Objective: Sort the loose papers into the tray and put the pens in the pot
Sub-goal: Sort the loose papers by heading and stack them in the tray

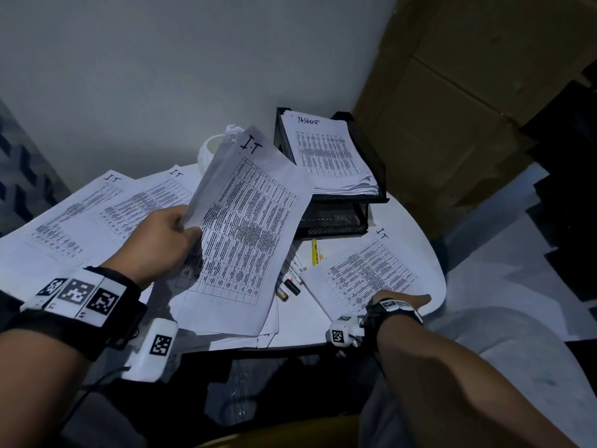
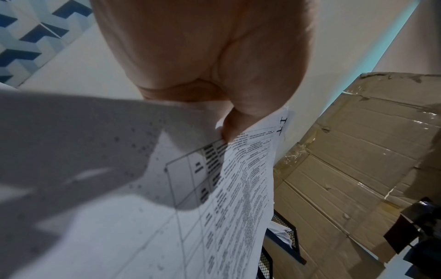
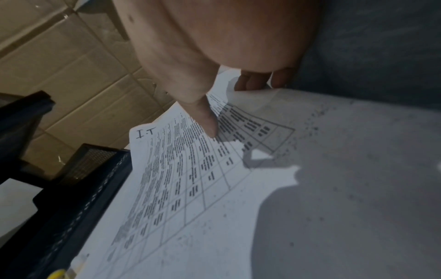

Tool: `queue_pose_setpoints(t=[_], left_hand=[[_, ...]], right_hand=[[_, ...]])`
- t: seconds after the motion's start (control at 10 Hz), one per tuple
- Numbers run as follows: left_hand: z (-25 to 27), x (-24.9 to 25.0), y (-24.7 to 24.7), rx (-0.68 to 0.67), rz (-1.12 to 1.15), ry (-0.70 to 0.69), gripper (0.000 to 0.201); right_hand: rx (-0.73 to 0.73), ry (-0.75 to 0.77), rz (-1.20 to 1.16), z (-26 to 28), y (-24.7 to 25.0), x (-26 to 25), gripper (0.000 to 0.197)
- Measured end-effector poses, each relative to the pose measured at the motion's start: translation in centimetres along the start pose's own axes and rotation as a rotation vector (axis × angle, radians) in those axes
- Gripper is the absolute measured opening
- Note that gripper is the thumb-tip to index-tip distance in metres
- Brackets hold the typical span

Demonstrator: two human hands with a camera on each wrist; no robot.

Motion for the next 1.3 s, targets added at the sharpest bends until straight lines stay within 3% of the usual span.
queue_pose_setpoints(t=[0.1,0.2,0.3,0.4,0.5,0.6,0.7,0.8,0.9,1.0,1.1,1.2,1.3], left_hand=[[0.0,0.1,0.1,0.006,-0.007,-0.01,0.016],[0.0,0.1,0.2,0.013,-0.013,-0.025,0.017],[0.0,0.2,0.4,0.018,-0.022,-0.031,0.015],[0.0,0.1,0.6,0.027,-0.027,-0.028,0.012],[0.0,-0.1,0.9,0.033,-0.037,-0.026,0.012],[0.0,0.1,1.2,0.048,-0.029,-0.024,0.012],[0.0,0.2,1.6,0.077,-0.068,-0.02,0.012],[-0.3,-0.2,1.9,0.109,-0.105,-0.001,0.014],[-0.3,-0.4,2.4,0.138,-0.093,0.002,0.014],[-0.3,-0.4,3.2,0.181,-0.079,-0.006,0.015],[-0.2,-0.4,3.9,0.215,-0.067,-0.012,0.015],[0.1,-0.1,4.5,0.234,-0.019,-0.015,0.025],[0.2,0.2,4.6,0.22,0.071,-0.018,0.023]], right_hand=[[-0.114,0.303,1.165,-0.1,-1.7,0.3,0.092],[-0.147,0.506,1.492,4.7,2.1,-0.7,0.055],[-0.179,0.417,1.305,8.7,5.5,-2.1,0.044],[-0.079,0.161,0.782,12.1,9.8,-3.7,0.044],[-0.119,0.089,-0.2,11.7,10.8,-4.1,0.045],[-0.213,-0.104,-0.571,12.8,12.3,-5.7,0.046],[0.014,-0.081,-0.832,13.5,14.3,-8.5,0.047],[0.138,0.229,-0.874,15.4,18.3,-12.5,0.028],[0.084,0.499,-0.916,18.3,20.6,-16.1,0.013],[-0.035,0.721,-0.946,21.9,21.7,-18.7,0.023],[-0.165,0.805,-0.984,24.0,21.8,-20.2,0.035],[-0.313,0.749,-1.028,24.3,20.7,-20.8,0.037],[-0.473,0.663,-1.058,23.7,19.2,-20.6,0.036]])
Point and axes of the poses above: each hand's wrist, its own z-axis away from the middle knuckle, its own y-axis out of the back of the hand, x = y × z, the point moved 6 cm from there along -z, towards the middle knuckle, and after that the axes turned 2 degrees about z, right-handed, at the moved point
